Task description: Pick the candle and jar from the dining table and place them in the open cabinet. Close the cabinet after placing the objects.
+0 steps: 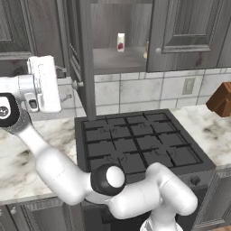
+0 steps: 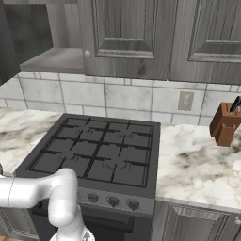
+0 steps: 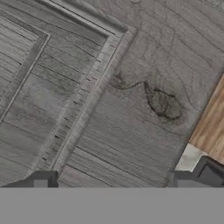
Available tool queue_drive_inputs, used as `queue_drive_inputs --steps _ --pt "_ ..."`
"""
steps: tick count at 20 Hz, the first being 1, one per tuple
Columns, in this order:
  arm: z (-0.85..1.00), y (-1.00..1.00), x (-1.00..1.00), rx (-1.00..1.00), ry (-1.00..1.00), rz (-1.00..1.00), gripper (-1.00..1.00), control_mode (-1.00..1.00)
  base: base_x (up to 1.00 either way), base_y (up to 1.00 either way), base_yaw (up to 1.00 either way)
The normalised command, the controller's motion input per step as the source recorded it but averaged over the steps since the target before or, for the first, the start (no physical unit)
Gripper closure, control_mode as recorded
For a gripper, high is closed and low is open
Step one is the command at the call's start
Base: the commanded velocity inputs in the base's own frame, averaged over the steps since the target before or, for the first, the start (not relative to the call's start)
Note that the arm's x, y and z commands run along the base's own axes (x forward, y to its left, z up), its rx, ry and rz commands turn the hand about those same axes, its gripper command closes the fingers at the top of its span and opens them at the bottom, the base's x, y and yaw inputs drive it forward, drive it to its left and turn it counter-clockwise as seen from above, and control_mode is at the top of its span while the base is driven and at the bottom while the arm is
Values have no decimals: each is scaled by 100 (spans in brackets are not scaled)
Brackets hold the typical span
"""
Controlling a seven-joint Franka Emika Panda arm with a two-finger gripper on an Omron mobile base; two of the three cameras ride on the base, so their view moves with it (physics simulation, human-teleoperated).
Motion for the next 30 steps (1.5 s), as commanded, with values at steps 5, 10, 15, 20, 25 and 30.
queue_drive_inputs --steps 5,10,15,20,25,30 --pt "0 -88 -37 0 -4 -5 -100 -100 0 0 0" --pt "0 -94 -33 0 -6 -1 -100 -100 0 0 0" --pt "9 -90 -13 -1 -7 0 -100 -100 0 0 0" --pt "11 -78 10 -6 -4 6 -100 -100 0 0 0" --pt "0 -66 49 -6 -6 13 -100 -100 0 0 0" --pt "-3 -51 89 -1 -1 20 -100 -100 0 0 0"
